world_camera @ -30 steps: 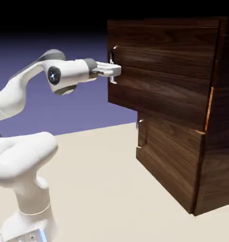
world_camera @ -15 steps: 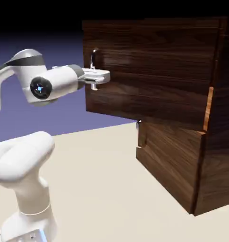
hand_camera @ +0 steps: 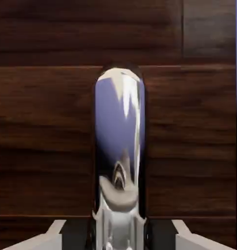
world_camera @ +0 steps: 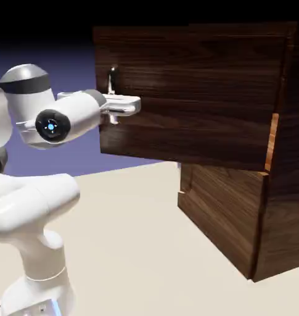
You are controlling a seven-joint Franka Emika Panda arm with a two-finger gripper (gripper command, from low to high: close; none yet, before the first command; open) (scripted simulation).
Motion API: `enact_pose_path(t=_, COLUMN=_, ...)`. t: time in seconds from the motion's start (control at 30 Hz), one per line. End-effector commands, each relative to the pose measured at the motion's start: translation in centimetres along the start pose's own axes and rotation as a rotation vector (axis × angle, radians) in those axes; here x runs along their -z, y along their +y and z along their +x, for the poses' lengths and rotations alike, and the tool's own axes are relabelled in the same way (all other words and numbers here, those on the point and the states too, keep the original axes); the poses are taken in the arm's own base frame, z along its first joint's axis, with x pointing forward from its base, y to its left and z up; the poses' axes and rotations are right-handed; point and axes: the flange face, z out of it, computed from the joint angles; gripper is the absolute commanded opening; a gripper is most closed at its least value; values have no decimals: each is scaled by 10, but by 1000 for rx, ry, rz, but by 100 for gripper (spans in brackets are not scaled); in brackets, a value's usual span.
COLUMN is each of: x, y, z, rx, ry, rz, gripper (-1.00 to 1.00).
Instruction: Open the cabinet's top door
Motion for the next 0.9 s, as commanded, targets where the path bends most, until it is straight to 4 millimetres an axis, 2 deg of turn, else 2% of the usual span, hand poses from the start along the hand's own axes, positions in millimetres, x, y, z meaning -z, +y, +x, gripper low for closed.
enact_pose_path(t=0.0, x=7, y=-1, z=-2, rx=0, ry=12, rz=-13, gripper=-100)
enact_pose_path(t=0.43, x=93, y=-32, z=-32, rx=0, ry=166, rz=-166, gripper=-100)
enact_pose_path(t=0.87, x=180, y=-83, z=-83, rx=0, ry=345, rz=-345, gripper=-100)
